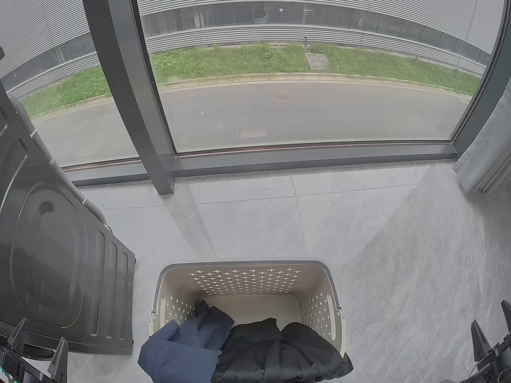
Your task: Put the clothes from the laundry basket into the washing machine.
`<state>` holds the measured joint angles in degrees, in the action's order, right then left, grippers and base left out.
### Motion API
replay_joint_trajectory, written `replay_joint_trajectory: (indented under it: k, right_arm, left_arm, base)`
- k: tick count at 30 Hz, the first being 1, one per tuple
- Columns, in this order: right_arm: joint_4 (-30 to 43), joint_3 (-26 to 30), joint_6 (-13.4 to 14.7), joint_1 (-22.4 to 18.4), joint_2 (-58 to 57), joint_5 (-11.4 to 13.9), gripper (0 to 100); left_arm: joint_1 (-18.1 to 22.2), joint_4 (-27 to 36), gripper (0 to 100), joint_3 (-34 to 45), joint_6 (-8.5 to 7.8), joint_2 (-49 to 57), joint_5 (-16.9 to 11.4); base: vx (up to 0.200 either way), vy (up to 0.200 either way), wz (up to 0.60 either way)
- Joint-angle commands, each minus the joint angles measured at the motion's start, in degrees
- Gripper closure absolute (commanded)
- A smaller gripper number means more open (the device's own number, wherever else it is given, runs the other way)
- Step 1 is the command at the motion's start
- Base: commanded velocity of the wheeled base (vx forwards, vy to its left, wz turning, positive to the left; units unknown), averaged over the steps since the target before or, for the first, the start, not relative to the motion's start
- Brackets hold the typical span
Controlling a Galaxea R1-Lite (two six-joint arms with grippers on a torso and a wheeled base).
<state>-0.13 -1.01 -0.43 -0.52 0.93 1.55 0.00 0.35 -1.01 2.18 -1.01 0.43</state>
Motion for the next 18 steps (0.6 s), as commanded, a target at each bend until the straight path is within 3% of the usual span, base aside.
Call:
replay_joint_trajectory:
  k: [1, 7, 16, 18]
  right_arm:
    - [-0.04, 0.92, -0.01, 0.0, -0.05, 0.03, 0]
    - [-0.04, 0.92, -0.01, 0.0, -0.05, 0.03, 0]
    - [-0.04, 0.92, -0.01, 0.0, -0.05, 0.03, 0]
    - [-0.04, 0.92, -0.01, 0.0, -0.05, 0.03, 0]
  left_arm:
    - [-0.09, 0.0, 0, 0.84, 0.02, 0.57, 0.01]
    - [0.0, 0.0, 0, 0.84, 0.02, 0.57, 0.01]
    - [-0.09, 0.0, 0, 0.84, 0.02, 0.57, 0.01]
    - [0.0, 0.0, 0, 0.84, 0.02, 0.57, 0.01]
  base:
    - [0.2, 0.0, 0.0]
    - [0.0, 0.0, 0.0]
    - [0.2, 0.0, 0.0]
    - [0.0, 0.0, 0.0]
